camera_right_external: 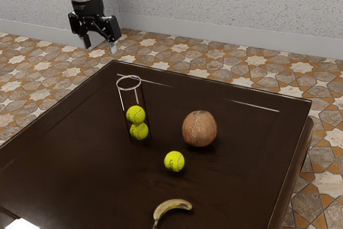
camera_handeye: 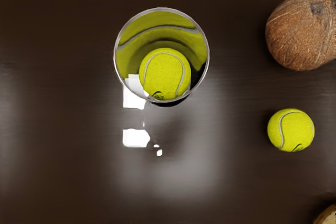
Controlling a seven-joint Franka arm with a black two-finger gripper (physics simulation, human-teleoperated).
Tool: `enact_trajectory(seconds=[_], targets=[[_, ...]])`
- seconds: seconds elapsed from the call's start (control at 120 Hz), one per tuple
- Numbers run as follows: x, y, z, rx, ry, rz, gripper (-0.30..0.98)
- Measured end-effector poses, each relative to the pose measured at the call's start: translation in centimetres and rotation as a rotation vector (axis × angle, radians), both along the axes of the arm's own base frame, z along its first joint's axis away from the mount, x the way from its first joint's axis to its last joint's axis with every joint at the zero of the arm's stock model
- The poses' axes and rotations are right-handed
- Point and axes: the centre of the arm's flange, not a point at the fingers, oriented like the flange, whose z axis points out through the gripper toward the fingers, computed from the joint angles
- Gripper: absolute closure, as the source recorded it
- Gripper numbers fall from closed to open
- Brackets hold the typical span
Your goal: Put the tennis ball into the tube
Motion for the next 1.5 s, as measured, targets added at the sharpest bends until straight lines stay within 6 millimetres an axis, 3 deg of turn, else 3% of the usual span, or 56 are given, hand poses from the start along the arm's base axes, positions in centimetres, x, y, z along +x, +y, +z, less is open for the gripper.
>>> enact_trajectory(seconds=[0.142,0.258,0.417,0.625,0.742,0.875,0.925,1.025,1.25,1.5], targets=[[-0.2,-0.1,0.0,-0.001,0.000,-0.005,0.00],[-1.7,-1.0,-0.3,-0.001,0.011,-0.021,0.00],[-1.0,-2.6,-5.4,-0.012,0.064,-0.045,0.00],[-0.2,-5.6,-10.7,-0.071,0.032,-0.075,0.00],[0.2,-8.6,-14.1,-0.084,0.019,-0.121,0.00],[-0.1,-16.1,-20.2,-0.100,0.036,-0.243,0.00],[0.2,-17.6,-22.3,-0.109,0.041,-0.263,0.00],[1.2,-17.4,-24.7,-0.121,0.034,-0.251,0.00],[1.0,-16.3,-31.7,-0.131,0.048,-0.223,0.00],[2.4,-16.1,-36.0,-0.151,0.022,-0.208,0.00]])
